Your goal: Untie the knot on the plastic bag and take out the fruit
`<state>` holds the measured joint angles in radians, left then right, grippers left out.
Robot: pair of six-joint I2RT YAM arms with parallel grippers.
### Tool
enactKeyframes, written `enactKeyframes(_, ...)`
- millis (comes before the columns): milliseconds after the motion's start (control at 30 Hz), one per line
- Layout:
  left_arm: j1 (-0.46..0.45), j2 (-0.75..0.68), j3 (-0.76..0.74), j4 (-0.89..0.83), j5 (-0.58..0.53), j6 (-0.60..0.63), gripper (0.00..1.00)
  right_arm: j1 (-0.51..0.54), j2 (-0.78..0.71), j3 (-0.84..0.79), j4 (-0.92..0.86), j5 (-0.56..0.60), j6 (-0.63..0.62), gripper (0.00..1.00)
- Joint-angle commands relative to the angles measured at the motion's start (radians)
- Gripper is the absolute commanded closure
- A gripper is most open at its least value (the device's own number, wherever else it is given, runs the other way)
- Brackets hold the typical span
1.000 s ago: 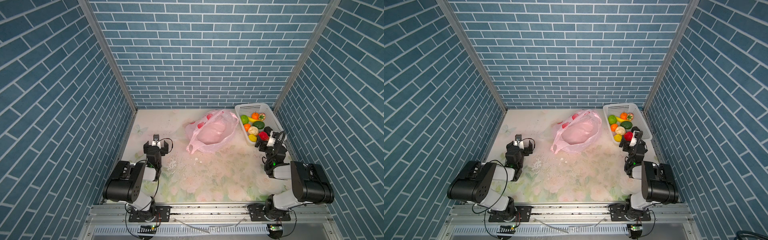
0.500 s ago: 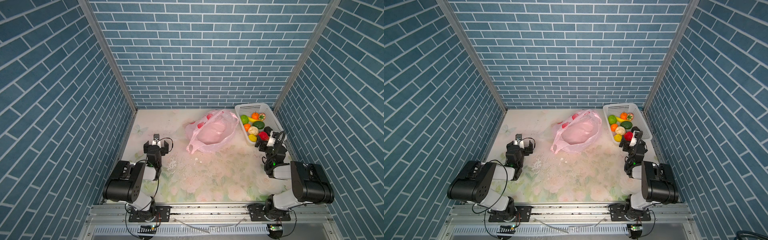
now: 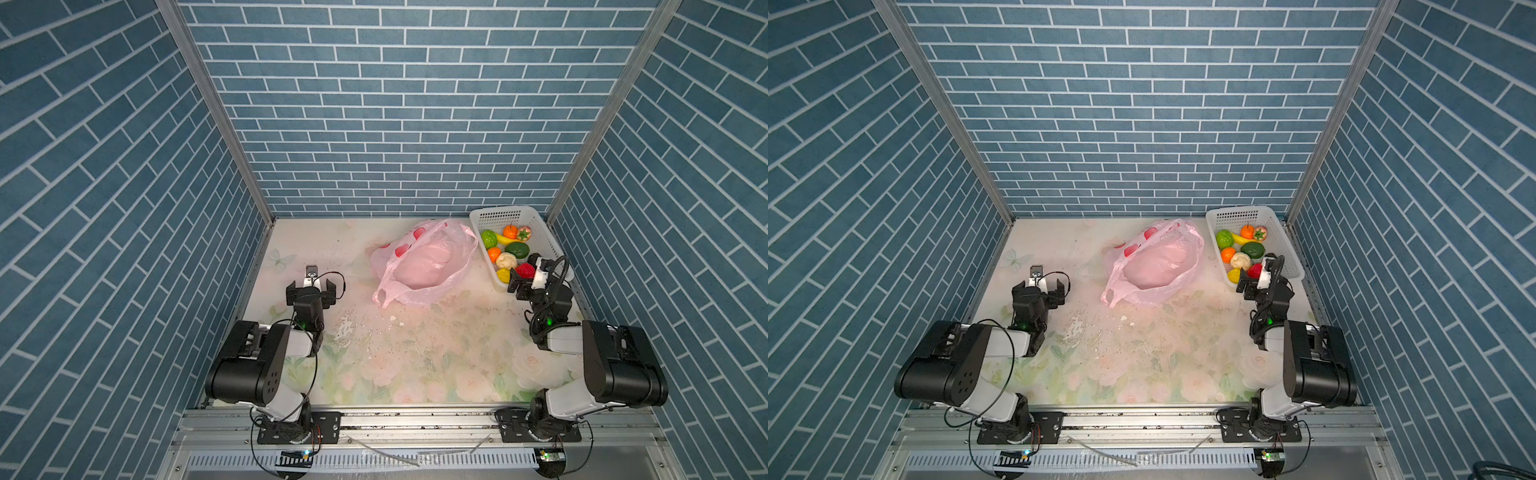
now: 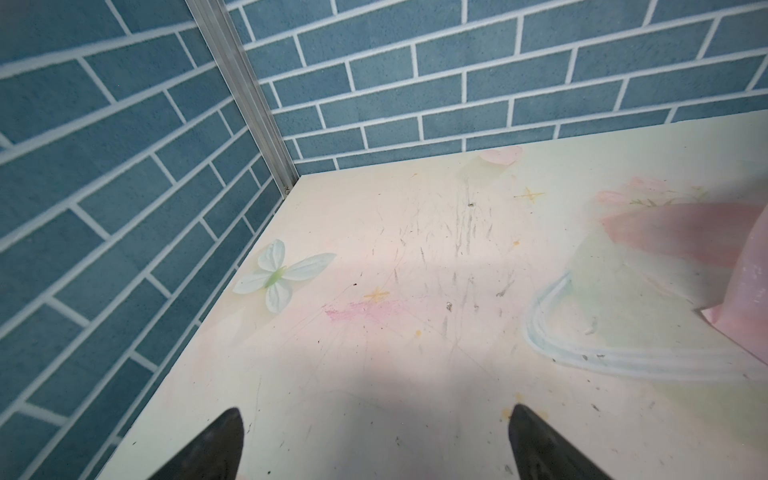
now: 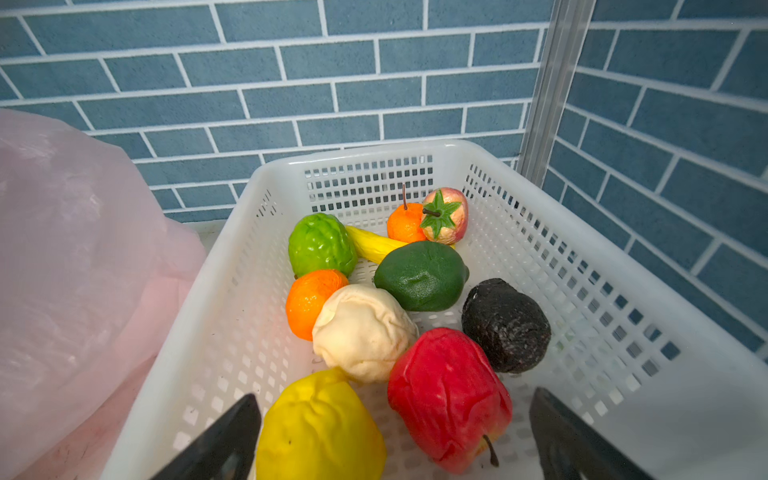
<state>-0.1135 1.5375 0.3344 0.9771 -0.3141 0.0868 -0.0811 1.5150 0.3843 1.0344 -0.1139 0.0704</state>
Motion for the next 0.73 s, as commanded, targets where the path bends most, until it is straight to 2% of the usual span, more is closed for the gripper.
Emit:
enactKeyframes(0,0.003,0.003,0.012,-0.009,-0.016,-0.007,0.0,0.003,0.028,0.01,-0.172,0.007,-0.025,0.01)
enactKeyframes(700,0.005,0.003,0.015,-0.017,-0.014,-0.01,0.0,0.006,0.023,-0.012,-0.137,0.017,-0.024,0.01)
